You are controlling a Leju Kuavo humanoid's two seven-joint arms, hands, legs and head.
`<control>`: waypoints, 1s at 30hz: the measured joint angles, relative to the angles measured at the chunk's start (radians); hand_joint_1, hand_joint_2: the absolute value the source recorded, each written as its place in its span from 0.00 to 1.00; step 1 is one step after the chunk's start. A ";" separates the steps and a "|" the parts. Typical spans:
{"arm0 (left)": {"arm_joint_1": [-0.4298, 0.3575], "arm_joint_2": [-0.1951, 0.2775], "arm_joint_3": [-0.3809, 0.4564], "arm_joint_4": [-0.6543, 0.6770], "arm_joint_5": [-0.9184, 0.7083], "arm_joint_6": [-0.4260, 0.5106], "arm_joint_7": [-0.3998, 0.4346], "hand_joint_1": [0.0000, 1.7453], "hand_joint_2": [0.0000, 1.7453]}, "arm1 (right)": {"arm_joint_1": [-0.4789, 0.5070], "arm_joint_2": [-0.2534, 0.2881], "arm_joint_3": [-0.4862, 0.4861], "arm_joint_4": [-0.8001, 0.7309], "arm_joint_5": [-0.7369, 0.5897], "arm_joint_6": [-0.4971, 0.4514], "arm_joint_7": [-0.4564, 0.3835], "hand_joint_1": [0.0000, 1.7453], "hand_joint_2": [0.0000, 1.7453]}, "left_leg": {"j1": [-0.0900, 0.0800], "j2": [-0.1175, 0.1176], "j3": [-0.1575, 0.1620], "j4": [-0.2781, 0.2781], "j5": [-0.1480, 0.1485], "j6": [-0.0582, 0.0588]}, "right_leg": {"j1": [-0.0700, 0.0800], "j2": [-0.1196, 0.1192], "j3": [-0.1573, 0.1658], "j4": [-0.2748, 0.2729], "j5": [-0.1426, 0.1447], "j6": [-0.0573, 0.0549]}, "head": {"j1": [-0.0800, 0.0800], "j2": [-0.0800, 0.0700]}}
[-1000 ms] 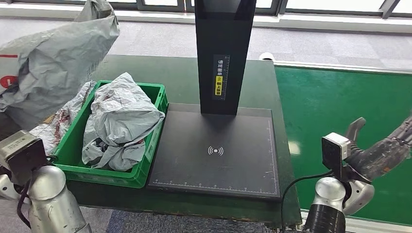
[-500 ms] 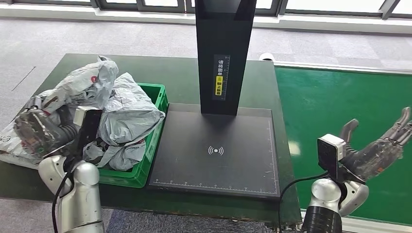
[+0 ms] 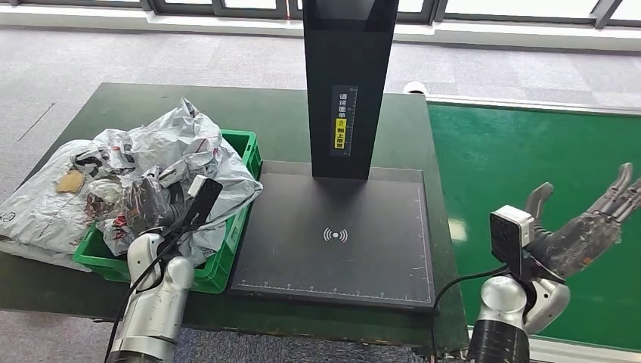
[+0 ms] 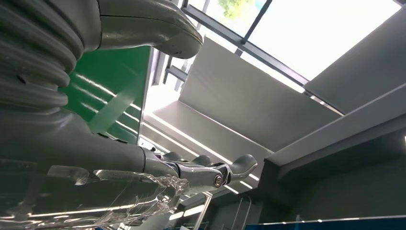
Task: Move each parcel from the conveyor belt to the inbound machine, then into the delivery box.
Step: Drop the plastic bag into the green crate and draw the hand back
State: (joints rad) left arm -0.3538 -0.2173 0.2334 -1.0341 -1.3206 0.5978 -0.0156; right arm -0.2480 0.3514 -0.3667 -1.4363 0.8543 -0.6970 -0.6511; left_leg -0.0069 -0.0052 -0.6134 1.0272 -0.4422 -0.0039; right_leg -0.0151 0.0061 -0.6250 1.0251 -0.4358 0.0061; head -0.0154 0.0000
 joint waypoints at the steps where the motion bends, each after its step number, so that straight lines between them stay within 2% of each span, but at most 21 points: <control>1: 0.000 0.003 -0.002 0.005 -0.001 -0.008 0.006 1.00 1.00 | 0.000 0.000 0.002 0.000 0.001 0.000 0.002 0.00 1.00 | 0.000 0.000 0.000 0.000 0.000 0.000 | 0.000 0.000 0.000 0.000 0.000 0.000 | 0.000 0.000; 3: 0.000 0.006 -0.005 0.013 -0.004 -0.016 0.013 0.99 1.00 | 0.000 0.000 0.004 0.000 0.001 0.000 0.005 0.00 1.00 | 0.000 0.000 0.000 0.000 0.000 0.000 | 0.000 0.000 0.000 0.000 0.000 0.000 | 0.000 0.000; 7: 0.000 0.012 -0.007 0.023 -0.012 -0.021 0.039 0.00 1.00 | 0.000 -0.001 0.006 0.000 0.002 0.000 0.009 0.00 1.00 | 0.000 0.000 0.000 0.000 0.000 0.000 | 0.000 0.000 0.000 0.000 0.000 0.000 | 0.000 0.000; 12: 0.010 0.014 -0.007 0.007 -0.015 0.012 0.070 0.00 1.00 | 0.004 -0.002 0.009 0.000 0.004 0.000 0.022 0.00 1.00 | 0.000 0.000 0.000 0.000 0.000 0.000 | 0.000 0.000 0.000 0.000 0.000 0.000 | 0.000 0.000; 16: 0.015 0.015 -0.006 -0.005 -0.014 0.015 0.074 0.00 0.00 | 0.005 -0.002 0.016 0.000 0.004 0.000 0.023 0.00 1.00 | 0.000 0.000 0.000 0.000 0.000 0.000 | 0.000 -0.001 0.000 0.000 0.000 0.000 | 0.000 0.000; 21: 0.040 0.014 -0.006 -0.053 0.049 0.082 0.019 0.00 0.00 | 0.008 -0.003 0.022 0.000 0.002 0.000 0.025 0.00 1.00 | 0.000 0.000 0.000 0.000 0.000 0.000 | 0.000 0.000 0.000 0.000 0.000 0.000 | 0.000 0.000; 30: 0.129 -0.063 0.015 -0.350 0.325 0.101 -0.345 0.00 0.00 | 0.017 -0.007 0.048 0.000 -0.049 0.000 0.024 0.00 1.00 | 0.000 0.000 -0.001 0.000 -0.001 0.001 | 0.000 -0.001 0.000 0.000 0.000 0.000 | 0.000 0.000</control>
State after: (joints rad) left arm -0.2250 -0.2807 0.2481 -1.3836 -0.9960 0.6988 -0.3607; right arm -0.2310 0.3441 -0.3187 -1.4363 0.8053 -0.6970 -0.6268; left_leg -0.0070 -0.0054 -0.6147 1.0272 -0.4427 -0.0033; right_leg -0.0152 0.0055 -0.6254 1.0250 -0.4360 0.0063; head -0.0153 0.0000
